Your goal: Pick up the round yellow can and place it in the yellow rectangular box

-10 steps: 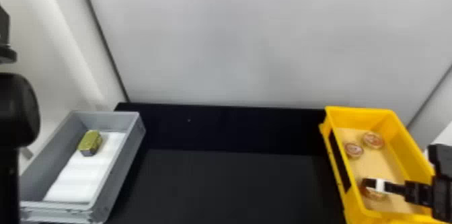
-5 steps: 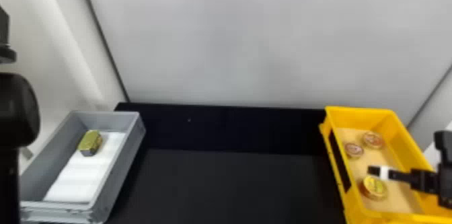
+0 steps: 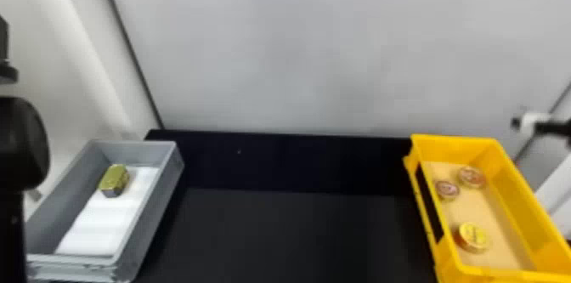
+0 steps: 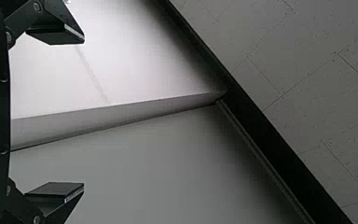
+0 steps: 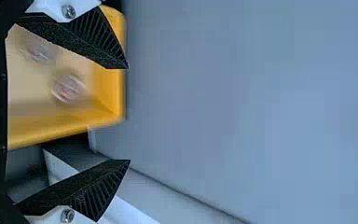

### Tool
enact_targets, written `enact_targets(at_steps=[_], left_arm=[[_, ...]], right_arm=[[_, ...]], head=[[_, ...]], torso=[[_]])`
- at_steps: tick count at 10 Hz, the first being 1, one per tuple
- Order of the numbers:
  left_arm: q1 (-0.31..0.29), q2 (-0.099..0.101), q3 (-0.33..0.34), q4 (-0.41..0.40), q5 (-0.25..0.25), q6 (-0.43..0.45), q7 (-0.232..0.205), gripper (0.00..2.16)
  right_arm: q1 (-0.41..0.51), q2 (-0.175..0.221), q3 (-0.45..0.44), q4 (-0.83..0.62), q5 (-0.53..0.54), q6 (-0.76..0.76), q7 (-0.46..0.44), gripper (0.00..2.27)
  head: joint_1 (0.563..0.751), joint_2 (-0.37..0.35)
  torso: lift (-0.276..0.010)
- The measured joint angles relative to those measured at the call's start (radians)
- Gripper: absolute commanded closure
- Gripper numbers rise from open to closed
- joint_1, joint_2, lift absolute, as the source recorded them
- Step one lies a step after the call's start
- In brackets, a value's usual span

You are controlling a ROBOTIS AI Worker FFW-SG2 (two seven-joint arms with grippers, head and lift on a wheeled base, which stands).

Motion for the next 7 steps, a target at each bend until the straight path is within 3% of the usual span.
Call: enact_targets(at_steps=[3, 5, 7], left_arm=[[0.018, -0.008, 0.015, 0.002, 0.002, -0.015, 0.005, 0.16], [0.032, -0.01, 0.03, 0.002, 0.005, -0.022, 0.008, 0.16], [0.041, -0.007, 0.038, 0.002, 0.006, -0.025, 0.012, 0.16]], right_arm=[[-0.006, 0.007, 0.019, -0.315, 0.086, -0.104, -0.26, 0.09], [-0.028, 0.009, 0.062, -0.408, 0.198, -0.279, -0.312, 0.09], [-0.072, 0.011, 0.111, -0.427, 0.349, -0.494, -0.308, 0.09]], head=[[0.663, 0.054], [0.663, 0.054], [0.663, 0.054]], torso=[[-0.01], [-0.01], [-0.01]])
